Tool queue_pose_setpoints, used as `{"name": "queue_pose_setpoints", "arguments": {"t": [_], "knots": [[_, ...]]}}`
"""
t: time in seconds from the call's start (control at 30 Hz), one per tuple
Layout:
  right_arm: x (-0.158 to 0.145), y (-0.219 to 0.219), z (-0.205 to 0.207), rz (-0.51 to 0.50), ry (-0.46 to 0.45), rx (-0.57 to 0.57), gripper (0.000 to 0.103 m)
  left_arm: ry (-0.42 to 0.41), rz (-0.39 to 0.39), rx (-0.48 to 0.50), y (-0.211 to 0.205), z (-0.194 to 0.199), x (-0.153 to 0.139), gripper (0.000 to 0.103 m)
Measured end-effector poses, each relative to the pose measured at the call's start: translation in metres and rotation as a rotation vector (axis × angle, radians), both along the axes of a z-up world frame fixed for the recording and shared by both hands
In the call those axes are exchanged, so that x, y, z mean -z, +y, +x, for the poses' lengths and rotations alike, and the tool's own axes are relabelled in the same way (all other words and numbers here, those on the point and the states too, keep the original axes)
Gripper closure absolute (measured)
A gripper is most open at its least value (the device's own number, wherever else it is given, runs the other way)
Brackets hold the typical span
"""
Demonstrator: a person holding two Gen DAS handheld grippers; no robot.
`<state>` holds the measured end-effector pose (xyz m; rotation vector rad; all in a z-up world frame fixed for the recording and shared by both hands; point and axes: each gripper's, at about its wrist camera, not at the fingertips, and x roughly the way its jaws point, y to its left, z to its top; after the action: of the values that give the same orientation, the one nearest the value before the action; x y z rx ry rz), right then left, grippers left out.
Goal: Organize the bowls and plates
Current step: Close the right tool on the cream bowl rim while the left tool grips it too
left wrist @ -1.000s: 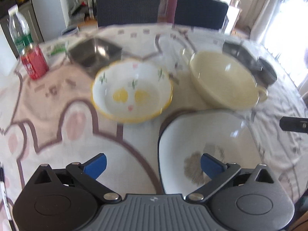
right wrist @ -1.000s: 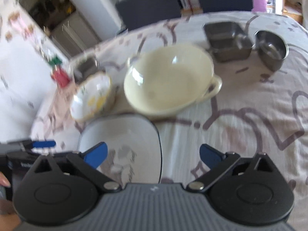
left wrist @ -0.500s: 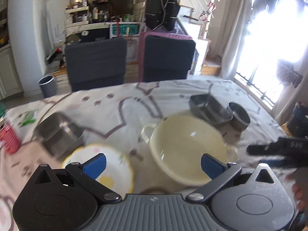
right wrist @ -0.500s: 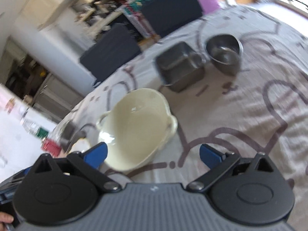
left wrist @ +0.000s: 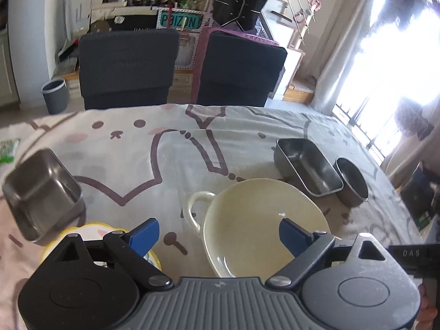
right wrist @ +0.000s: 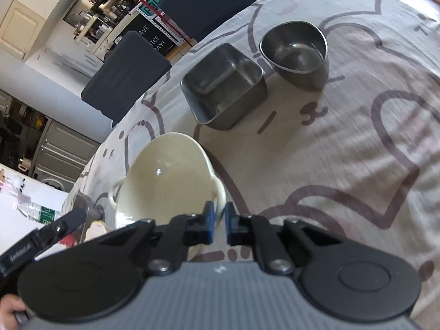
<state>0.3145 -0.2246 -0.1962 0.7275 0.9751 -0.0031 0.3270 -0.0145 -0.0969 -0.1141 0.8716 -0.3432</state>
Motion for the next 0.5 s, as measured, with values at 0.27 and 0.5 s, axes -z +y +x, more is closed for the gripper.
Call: {"name": "queue_pose_setpoints", "arguments": {"t": [0.27, 0.5], "knots": [[-0.001, -0.005, 0.020, -0.062, -0.055, -0.020, 0.094, 0.080, -0.102, -0.081, 0.012, 0.020, 0.017, 0.009], [0.002, -0.009, 0.032, -0.067, -0.106, -0.065, 0.087, 0.102, -0.098, -0.071, 0.009, 0.028, 0.024, 0.028]]}}
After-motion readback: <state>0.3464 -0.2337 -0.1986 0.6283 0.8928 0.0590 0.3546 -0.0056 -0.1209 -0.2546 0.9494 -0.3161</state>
